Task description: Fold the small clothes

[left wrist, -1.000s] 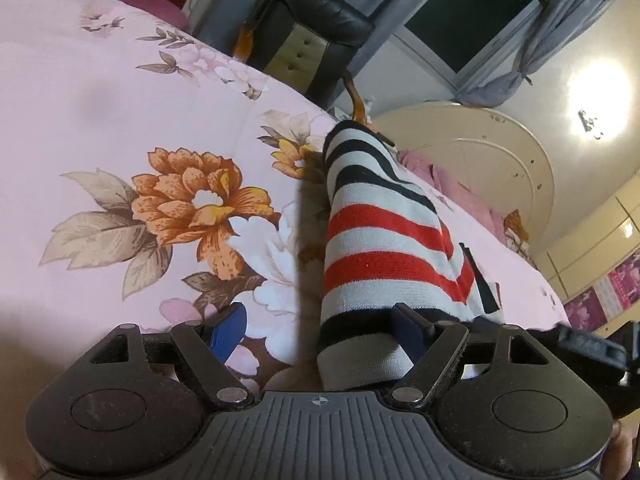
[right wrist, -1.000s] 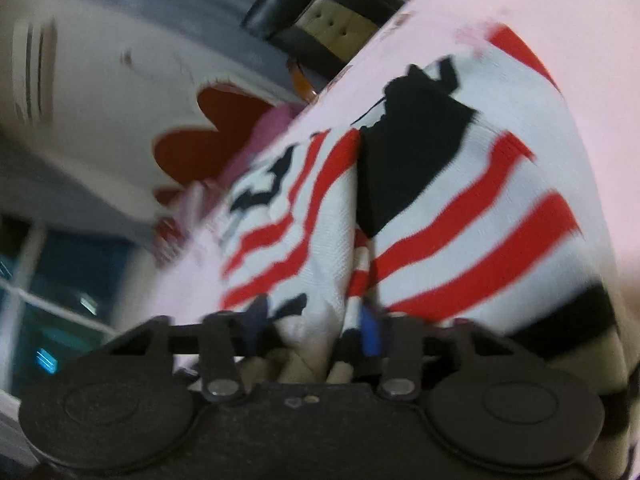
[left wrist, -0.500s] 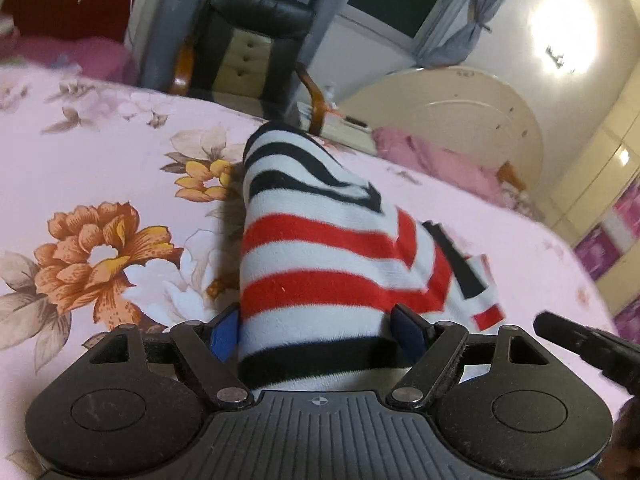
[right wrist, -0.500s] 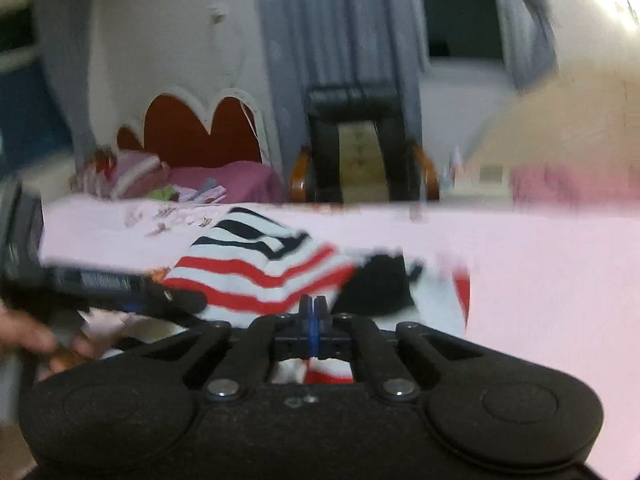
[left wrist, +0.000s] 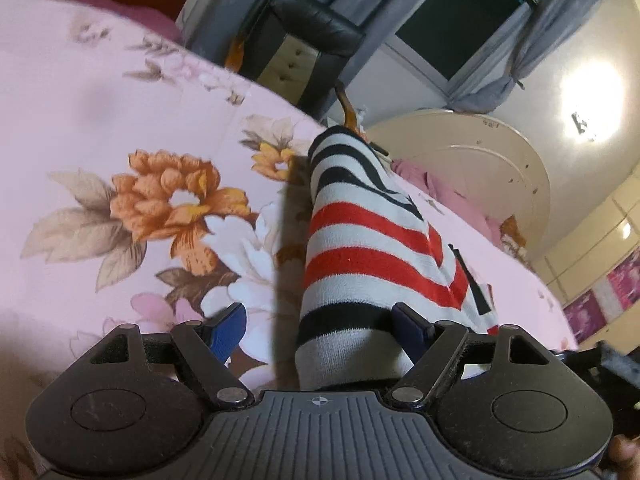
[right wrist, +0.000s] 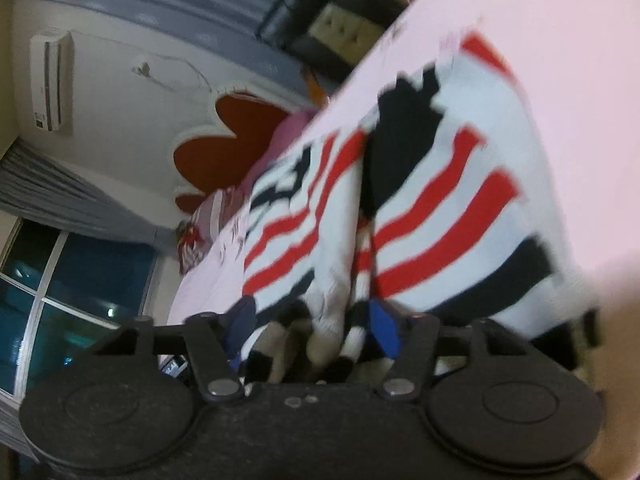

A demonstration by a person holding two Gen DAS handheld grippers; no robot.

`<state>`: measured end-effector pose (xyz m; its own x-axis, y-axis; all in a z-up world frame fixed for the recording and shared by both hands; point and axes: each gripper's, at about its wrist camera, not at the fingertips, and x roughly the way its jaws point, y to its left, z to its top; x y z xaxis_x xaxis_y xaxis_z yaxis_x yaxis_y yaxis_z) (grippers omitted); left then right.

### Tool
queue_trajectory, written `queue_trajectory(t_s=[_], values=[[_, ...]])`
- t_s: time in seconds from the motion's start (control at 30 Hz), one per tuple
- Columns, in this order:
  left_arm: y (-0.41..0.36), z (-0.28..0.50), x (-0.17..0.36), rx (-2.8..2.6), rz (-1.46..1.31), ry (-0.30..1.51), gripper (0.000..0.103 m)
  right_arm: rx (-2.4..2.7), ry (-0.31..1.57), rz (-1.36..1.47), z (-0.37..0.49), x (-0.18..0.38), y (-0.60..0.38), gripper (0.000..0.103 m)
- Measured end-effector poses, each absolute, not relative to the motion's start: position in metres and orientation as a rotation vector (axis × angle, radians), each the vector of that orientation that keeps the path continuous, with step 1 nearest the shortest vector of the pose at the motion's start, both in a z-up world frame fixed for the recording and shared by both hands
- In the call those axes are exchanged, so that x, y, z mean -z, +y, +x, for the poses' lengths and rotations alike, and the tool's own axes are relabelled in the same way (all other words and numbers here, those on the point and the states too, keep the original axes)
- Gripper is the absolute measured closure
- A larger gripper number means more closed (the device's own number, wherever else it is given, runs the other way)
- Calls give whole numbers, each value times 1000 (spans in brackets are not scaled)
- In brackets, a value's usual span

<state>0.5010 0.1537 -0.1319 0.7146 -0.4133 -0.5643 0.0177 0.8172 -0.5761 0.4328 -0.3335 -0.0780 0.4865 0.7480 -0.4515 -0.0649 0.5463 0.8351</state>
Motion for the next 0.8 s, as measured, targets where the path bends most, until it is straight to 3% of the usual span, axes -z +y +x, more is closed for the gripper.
queue_trajectory(t_s=[0.13,0.23,0.43,0.6,0.8], values=[[152,504,136,263,-585,753,25,-542,935,767,443,74,-313,57],[152,508,127,247,-543,743,25,-523,924,571,450,66,-292,78],[153,523,124,283,-567,737,25,-549,680,154,410,12,-266,82],[106,533,109,393,-429,741,25,-465,585,65,384,-6,-286,82],[57,537,109,435,-290,754,25,-363,636,126,377,19,-330,82]])
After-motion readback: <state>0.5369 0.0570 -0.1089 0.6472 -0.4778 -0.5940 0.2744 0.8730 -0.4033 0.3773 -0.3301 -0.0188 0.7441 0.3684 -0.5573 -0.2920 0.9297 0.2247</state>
